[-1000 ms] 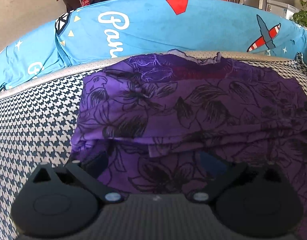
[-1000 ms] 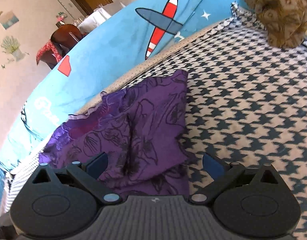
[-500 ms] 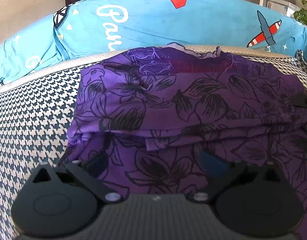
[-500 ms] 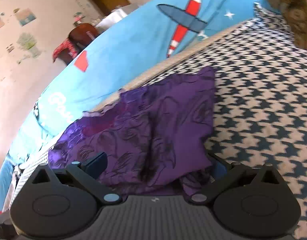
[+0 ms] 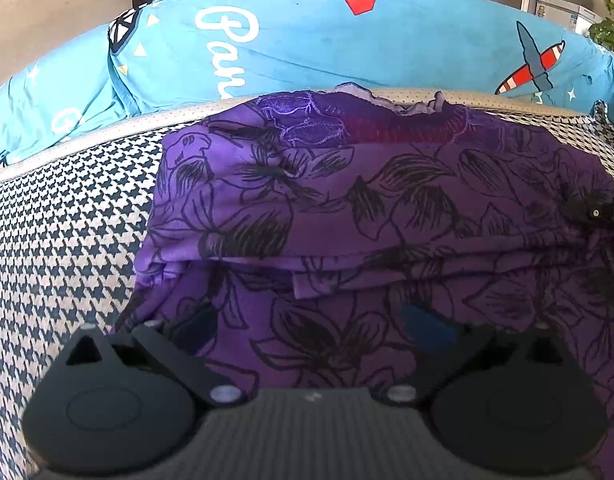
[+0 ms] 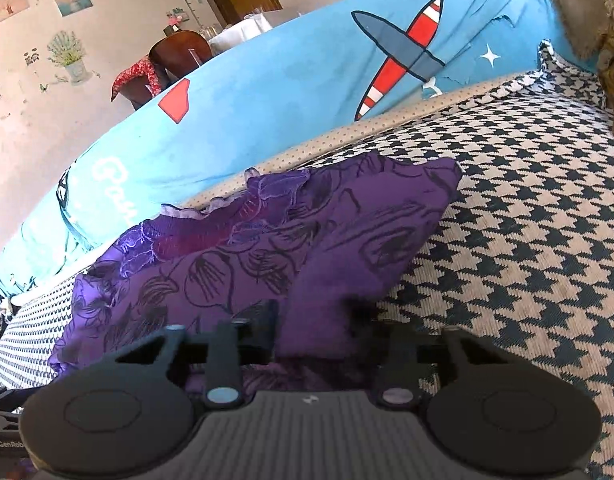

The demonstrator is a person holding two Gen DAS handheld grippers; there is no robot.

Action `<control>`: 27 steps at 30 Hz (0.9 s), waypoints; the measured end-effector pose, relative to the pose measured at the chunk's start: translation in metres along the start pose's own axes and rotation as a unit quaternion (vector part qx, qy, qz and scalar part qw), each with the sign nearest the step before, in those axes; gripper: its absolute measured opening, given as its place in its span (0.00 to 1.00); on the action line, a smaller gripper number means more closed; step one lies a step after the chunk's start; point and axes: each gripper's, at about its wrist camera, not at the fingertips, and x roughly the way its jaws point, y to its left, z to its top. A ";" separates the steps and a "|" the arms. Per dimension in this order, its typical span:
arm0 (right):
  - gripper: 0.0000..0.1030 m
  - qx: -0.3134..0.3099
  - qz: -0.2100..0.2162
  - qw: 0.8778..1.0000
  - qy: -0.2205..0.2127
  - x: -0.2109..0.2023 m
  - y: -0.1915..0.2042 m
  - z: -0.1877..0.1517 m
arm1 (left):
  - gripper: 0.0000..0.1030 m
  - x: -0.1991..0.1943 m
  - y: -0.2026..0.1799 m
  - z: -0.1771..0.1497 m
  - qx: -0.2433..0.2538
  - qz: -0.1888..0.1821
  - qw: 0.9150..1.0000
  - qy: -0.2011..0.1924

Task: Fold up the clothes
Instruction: 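Move the right gripper to the blouse hem and pinch it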

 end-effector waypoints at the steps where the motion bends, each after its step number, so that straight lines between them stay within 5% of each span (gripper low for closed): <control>1: 0.31 -0.001 -0.001 1.000 0.000 0.000 0.000 0.000 | 1.00 0.000 -0.001 0.000 0.001 0.000 1.000 0.000; 6: 0.33 0.033 -0.006 0.999 0.000 0.001 -0.007 0.001 | 1.00 0.000 -0.002 0.000 0.004 0.001 1.000 0.001; 10: 0.50 0.044 0.005 0.999 -0.001 0.002 -0.007 0.002 | 1.00 0.002 0.001 0.000 0.000 0.003 1.000 0.005; 13: 0.53 0.022 -0.001 1.000 -0.007 0.003 0.001 -0.001 | 1.00 0.003 0.002 0.000 -0.003 0.004 1.000 0.007; 19: 0.23 -0.034 -0.036 0.999 -0.019 0.005 0.013 -0.004 | 1.00 0.001 0.007 0.000 -0.007 0.007 1.000 0.004; 27: 0.20 -0.074 -0.060 0.995 -0.040 -0.003 0.030 -0.002 | 1.00 -0.001 0.011 0.000 -0.013 0.017 1.000 0.002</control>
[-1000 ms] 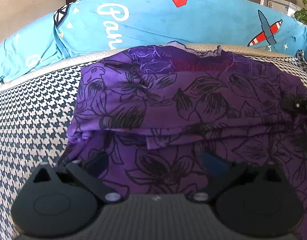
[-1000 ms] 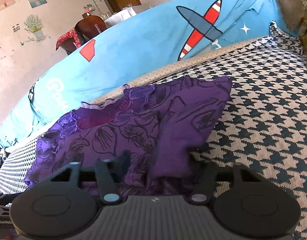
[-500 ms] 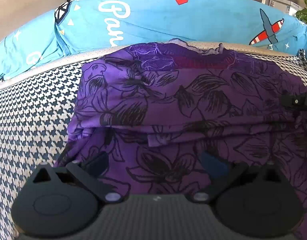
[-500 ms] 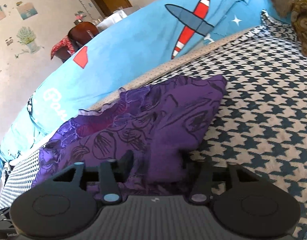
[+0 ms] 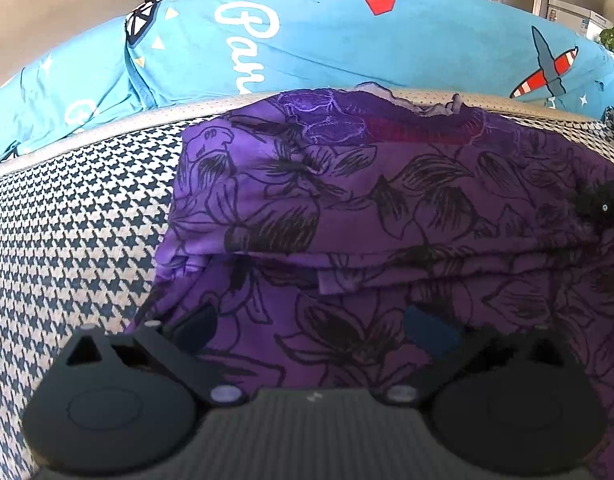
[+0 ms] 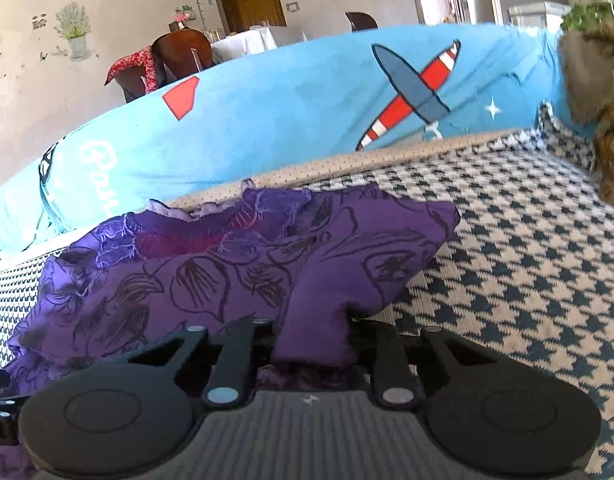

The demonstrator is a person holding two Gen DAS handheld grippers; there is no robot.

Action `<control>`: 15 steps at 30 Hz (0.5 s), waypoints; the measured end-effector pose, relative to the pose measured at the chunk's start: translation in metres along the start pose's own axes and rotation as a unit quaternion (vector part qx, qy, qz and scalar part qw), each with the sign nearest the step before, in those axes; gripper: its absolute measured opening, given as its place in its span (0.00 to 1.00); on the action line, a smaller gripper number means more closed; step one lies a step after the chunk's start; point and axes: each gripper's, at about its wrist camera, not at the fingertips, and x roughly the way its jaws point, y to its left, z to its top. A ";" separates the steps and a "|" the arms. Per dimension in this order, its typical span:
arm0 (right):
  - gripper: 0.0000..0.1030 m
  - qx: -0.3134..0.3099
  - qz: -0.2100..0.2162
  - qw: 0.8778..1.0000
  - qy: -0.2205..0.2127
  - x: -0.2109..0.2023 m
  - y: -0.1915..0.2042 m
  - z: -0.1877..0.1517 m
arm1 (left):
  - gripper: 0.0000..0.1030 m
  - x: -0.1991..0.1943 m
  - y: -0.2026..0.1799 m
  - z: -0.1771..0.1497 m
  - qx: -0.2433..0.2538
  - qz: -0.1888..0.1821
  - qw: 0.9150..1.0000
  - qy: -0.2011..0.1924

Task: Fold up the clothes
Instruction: 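Move the right gripper to the blouse hem and pinch it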

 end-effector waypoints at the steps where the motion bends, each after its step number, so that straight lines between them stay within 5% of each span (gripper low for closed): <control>1: 0.20 -0.001 -0.001 1.000 -0.002 -0.001 0.001 0.001 | 1.00 0.000 0.000 0.000 -0.001 0.002 1.000 0.000; 15: 0.19 -0.032 0.014 0.999 -0.041 -0.014 0.040 0.014 | 1.00 -0.005 0.017 0.000 -0.021 0.019 1.000 -0.001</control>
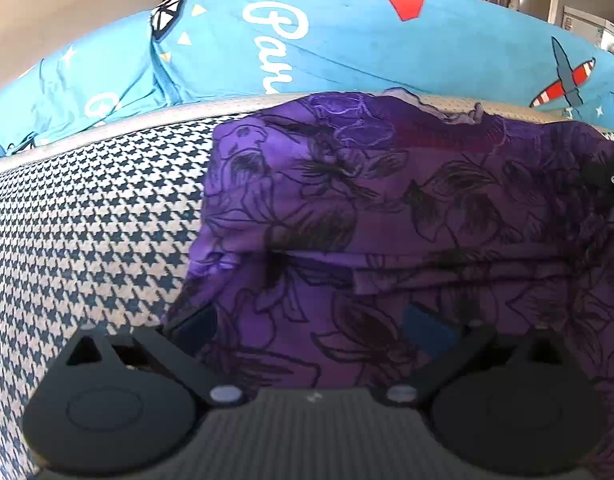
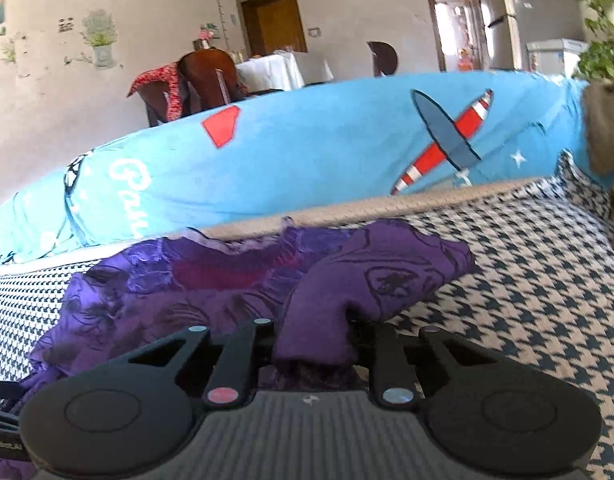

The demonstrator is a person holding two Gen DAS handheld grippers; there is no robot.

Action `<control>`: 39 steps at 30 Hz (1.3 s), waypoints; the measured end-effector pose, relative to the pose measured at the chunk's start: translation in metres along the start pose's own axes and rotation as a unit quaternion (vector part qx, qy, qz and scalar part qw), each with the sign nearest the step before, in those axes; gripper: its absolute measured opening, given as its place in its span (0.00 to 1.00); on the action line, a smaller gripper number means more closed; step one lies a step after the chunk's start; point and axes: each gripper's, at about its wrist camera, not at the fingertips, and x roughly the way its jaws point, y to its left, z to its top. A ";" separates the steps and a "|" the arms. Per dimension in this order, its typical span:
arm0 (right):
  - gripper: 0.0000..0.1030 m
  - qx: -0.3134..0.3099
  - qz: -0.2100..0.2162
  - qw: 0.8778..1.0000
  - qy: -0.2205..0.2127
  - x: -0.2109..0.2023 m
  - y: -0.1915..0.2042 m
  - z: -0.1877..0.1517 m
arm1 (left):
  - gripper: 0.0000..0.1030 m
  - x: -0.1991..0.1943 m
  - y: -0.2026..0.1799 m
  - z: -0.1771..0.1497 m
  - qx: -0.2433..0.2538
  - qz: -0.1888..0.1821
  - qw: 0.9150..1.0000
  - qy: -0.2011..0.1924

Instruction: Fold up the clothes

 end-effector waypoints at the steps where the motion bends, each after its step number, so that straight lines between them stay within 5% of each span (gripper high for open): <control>1: 0.19 -0.005 0.003 1.000 -0.002 0.000 0.006 0.001 | 1.00 -0.001 0.003 0.000 -0.002 0.001 1.000 -0.001; 16: 0.18 -0.097 0.093 0.990 -0.041 0.013 0.143 0.015 | 1.00 -0.027 0.082 0.010 -0.096 0.055 0.994 -0.015; 26: 0.18 -0.151 0.157 0.976 -0.023 0.056 0.227 -0.018 | 1.00 -0.026 0.124 0.004 -0.135 0.096 0.986 0.004; 39: 0.54 -0.118 0.220 0.968 0.015 0.068 0.225 -0.022 | 1.00 -0.026 0.141 0.007 -0.171 0.105 0.980 0.005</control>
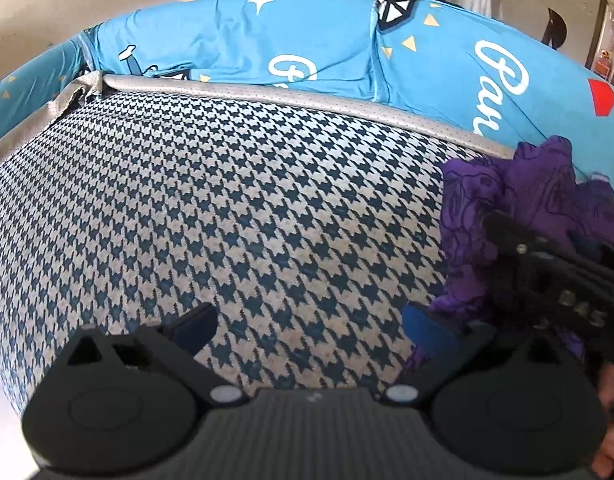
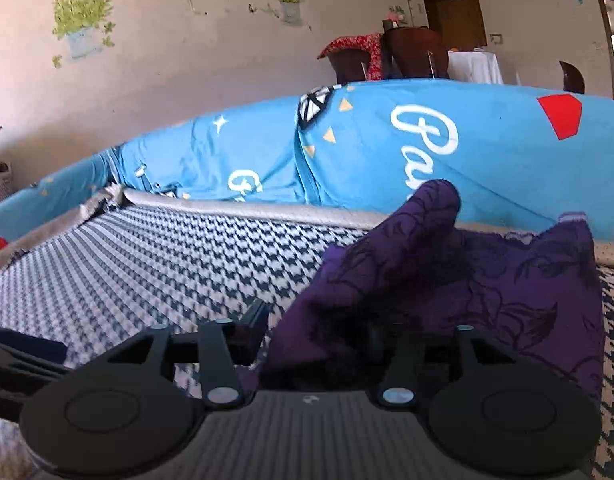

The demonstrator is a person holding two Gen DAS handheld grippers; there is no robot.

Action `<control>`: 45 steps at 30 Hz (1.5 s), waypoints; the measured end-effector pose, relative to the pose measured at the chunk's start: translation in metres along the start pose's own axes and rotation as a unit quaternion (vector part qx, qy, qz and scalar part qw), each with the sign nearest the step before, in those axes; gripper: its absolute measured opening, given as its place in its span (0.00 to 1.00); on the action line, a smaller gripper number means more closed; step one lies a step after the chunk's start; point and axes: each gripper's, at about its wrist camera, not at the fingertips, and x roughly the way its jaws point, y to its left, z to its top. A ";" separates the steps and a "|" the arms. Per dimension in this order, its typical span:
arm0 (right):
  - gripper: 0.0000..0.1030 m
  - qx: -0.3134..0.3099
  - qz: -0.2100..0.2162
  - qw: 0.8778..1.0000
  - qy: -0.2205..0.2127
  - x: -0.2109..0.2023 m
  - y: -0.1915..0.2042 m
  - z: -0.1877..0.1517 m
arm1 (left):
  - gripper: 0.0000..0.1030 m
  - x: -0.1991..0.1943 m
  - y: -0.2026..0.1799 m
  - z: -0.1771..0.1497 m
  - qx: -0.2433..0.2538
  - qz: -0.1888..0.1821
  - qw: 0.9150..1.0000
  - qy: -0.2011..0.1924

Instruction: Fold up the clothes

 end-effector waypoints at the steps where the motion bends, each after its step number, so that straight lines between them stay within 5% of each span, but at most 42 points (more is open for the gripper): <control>1: 0.57 0.003 0.003 1.000 -0.001 -0.003 0.000 0.003 | 1.00 0.000 0.001 0.001 -0.003 0.001 1.000 -0.002; 12: 0.63 0.088 0.026 0.995 -0.027 -0.034 -0.021 0.022 | 1.00 -0.006 0.004 0.006 -0.023 0.001 1.000 -0.008; 17: 0.49 0.127 0.033 0.991 -0.015 -0.028 -0.034 0.019 | 1.00 -0.009 0.004 0.006 -0.028 0.001 1.000 -0.009; 29: 0.49 0.101 0.084 0.991 -0.034 -0.005 -0.022 0.015 | 1.00 -0.016 0.026 0.012 -0.063 0.016 0.998 -0.020; 37: 0.51 0.146 0.116 0.982 0.006 0.023 -0.029 0.004 | 1.00 -0.016 0.028 0.013 -0.076 0.017 0.997 -0.015; 45: 0.52 0.159 0.104 0.981 0.026 0.036 -0.027 -0.003 | 1.00 -0.016 0.023 0.016 -0.071 0.016 0.997 -0.017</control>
